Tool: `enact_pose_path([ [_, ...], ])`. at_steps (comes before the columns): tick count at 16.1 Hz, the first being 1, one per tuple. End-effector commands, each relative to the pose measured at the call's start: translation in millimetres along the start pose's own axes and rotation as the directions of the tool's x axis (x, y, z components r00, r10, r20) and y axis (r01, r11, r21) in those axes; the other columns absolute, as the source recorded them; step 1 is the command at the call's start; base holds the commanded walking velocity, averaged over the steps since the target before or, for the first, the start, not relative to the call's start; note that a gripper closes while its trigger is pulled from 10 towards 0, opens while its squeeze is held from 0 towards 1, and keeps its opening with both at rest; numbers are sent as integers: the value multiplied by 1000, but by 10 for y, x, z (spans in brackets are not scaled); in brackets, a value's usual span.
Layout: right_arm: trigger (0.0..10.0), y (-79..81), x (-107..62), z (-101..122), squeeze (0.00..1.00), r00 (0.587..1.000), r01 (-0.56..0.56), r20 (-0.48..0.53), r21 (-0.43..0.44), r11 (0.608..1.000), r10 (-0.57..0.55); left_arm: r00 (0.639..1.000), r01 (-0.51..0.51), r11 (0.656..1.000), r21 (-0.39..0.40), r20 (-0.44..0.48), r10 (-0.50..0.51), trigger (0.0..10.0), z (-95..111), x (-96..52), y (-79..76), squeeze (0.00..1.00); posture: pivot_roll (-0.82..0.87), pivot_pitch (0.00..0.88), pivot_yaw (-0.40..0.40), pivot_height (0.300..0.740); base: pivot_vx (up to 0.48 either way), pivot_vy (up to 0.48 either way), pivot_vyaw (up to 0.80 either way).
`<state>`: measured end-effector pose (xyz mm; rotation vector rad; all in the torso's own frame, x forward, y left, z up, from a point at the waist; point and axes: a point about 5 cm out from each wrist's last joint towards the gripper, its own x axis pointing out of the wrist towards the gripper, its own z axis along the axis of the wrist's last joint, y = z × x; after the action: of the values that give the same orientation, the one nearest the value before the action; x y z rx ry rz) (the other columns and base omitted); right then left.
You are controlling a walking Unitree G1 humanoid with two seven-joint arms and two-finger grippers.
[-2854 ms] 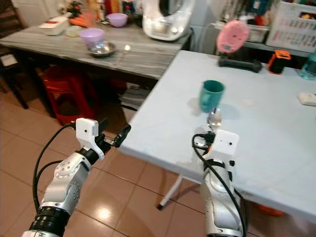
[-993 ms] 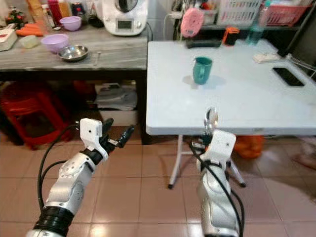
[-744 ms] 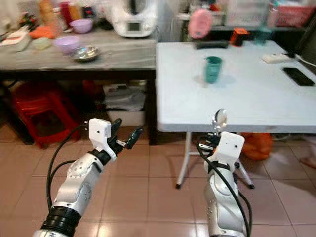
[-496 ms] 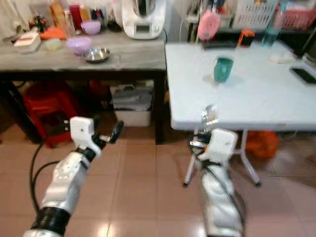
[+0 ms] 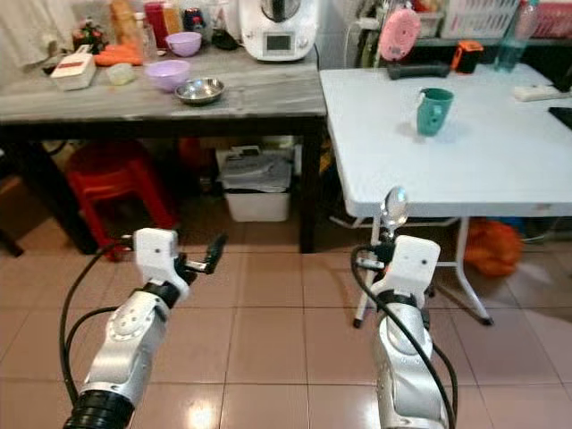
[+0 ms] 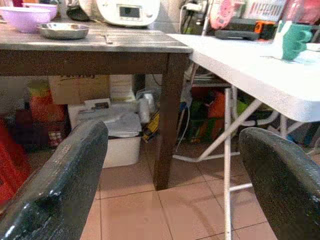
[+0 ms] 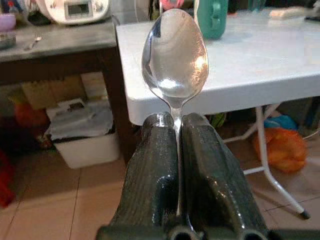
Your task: Setting the table
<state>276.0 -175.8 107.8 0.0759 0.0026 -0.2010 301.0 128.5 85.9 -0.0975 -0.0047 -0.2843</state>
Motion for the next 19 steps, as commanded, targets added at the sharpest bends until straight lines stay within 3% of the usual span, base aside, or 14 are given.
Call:
enact_pose_path([
  [1, 10000, 88, 12, 39, 0, 1000, -22, 20, 1, 1000, 22, 998, -56, 998, 40, 27, 55, 10000, 71, -19, 131, 0, -77, 0, 30, 740, 0, 0, 0],
  [6, 10000, 12, 7, 53, 0, 999, -22, 38, -29, 999, 23, 999, -39, 999, 29, 25, 39, 10000, 96, -29, 183, 0, -77, 0, 34, 740, 54, 0, 0],
  [15, 10000, 61, 18, 72, 0, 998, -36, 52, -26, 999, 37, 999, -9, 1000, 2, 32, 9, 10000, 106, -14, 121, 0, -77, 0, 33, 740, 406, 0, 0],
  [19, 10000, 56, 15, 92, 0, 997, -36, 62, -25, 999, 38, 999, -3, 1000, -4, 33, 3, 10000, 104, -9, 98, 0, -81, 0, 34, 740, 416, 0, 428],
])
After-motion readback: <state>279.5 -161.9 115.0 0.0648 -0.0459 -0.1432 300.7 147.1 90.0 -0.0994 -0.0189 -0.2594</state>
